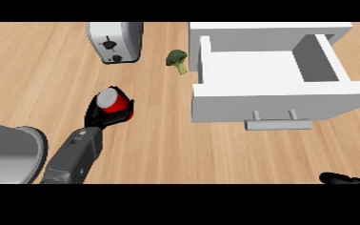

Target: Pick up the can, place it into the drawer and close the drawer

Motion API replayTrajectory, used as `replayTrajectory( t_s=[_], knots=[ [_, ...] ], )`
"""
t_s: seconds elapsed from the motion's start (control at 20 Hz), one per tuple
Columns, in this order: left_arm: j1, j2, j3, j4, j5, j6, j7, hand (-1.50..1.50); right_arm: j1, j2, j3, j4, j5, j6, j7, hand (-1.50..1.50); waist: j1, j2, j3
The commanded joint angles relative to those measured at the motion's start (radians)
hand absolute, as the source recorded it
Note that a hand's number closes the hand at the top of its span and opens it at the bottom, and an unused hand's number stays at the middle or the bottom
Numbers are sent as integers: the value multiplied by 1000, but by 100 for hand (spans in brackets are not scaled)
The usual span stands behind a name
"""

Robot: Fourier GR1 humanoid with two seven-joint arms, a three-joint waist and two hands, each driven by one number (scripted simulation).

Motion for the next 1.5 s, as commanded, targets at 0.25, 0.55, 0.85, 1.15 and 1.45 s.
replayTrajectory(
  t_s=[0.25, 0.55, 0.85, 1.15, 1.45],
  knots=[
    [-70, -124, 2, -105, 58, 132, 68, 150, 28, -11, -37, -45, -26, 10, 18, -150, 9, -5, 1],
    [-147, -143, -107, -259, 75, 183, 251, 150, -8, 16, 17, 34, 86, -23, -32, -150, 22, -10, 2],
    [-201, -144, -237, -475, 140, 235, 486, 150, 18, -14, -65, 4, -5, 5, -32, -150, 25, -17, 3],
    [-252, -144, -363, -680, 207, 369, 696, 150, 16, 0, -27, -2, 32, -7, 4, -150, 19, -12, 2],
    [-406, -144, -418, -702, 193, 498, 835, 150, -5, 15, -3, -12, 60, -16, -24, -150, 5, -5, 2]
  ],
)
